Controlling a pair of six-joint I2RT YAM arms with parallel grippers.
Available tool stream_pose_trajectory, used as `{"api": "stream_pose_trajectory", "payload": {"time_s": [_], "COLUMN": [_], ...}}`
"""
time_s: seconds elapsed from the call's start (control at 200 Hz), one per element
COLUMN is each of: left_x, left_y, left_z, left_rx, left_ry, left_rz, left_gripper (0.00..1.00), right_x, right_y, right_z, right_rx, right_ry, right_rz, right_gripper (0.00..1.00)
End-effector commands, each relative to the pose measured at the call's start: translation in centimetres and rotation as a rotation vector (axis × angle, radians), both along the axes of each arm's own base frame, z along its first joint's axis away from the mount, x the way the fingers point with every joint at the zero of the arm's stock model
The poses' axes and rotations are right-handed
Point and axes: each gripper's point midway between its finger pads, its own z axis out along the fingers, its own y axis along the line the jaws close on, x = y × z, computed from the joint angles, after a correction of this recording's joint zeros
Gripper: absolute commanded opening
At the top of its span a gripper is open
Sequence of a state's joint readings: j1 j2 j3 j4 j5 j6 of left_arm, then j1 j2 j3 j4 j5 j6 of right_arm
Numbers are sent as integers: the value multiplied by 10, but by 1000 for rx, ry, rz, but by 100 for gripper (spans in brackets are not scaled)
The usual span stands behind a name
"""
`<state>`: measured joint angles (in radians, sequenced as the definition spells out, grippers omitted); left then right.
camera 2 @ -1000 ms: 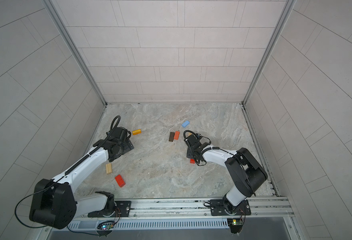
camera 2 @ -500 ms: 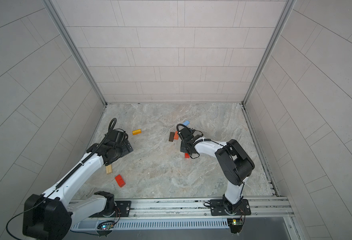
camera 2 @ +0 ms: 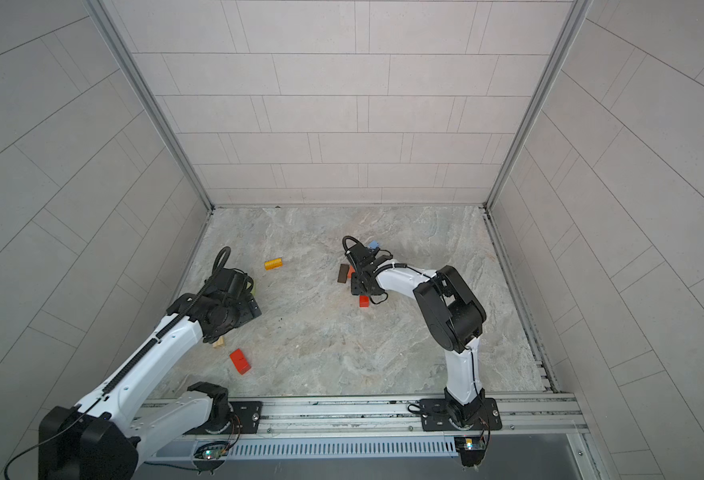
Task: Build the wood block tower
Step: 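Close the right gripper on its red block while the left grasps another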
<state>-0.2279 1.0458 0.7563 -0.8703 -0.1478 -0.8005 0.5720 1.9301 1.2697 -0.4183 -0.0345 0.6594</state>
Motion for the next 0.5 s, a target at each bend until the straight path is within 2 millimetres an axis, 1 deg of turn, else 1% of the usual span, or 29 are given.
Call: {"api": "stream_pose_trajectory", "payload": {"time_s": [0.0,0.09,0.23,0.495], "left_x": [-21,-28,-34,-41], "left_y": [8,6,2,0], "left_z": [-8,-17,-39,-63], "left_rx": [19,-11,-55,-68], "left_ry": [60,68,87,124], "left_rz": [63,99,141,163], "left_gripper": [97,93,85,78], "right_x": [-3,-2,-6,-10], "right_y": [-2,-3,-7,-2], "right_z": [3,13,31,66], "right_rx": [31,85,135,225], "right_ry": [20,-10,-52,-135], "right_rz": [15,12,12,19], "right_gripper": [62,64,64,63]}}
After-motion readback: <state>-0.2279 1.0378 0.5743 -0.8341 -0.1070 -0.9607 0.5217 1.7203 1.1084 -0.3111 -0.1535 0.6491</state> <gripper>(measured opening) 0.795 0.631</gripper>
